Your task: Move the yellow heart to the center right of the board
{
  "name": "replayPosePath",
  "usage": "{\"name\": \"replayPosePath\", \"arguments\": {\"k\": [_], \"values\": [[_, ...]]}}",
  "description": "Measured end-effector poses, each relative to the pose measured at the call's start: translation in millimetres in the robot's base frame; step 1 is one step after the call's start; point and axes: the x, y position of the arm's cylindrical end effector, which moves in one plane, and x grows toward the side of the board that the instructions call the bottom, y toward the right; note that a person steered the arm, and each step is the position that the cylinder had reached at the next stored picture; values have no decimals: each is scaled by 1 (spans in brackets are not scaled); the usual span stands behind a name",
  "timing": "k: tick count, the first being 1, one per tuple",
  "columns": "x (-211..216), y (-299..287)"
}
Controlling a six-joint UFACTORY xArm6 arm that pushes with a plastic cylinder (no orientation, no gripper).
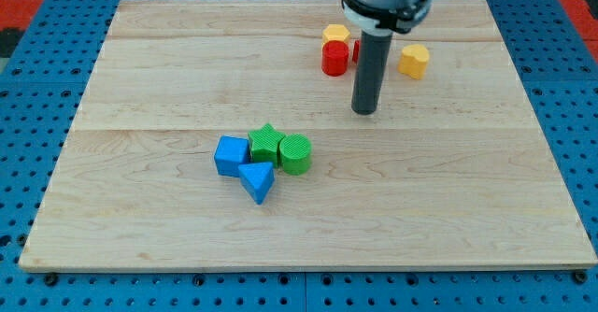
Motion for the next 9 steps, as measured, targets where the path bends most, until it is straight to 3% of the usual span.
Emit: {"name": "replayPosePath", "arguments": {"k": [2, 3, 5, 6, 7, 9], "values": [[-64, 25], [-81, 73], [-100, 88], [-97, 112], [-50, 113], [-74, 126]]}}
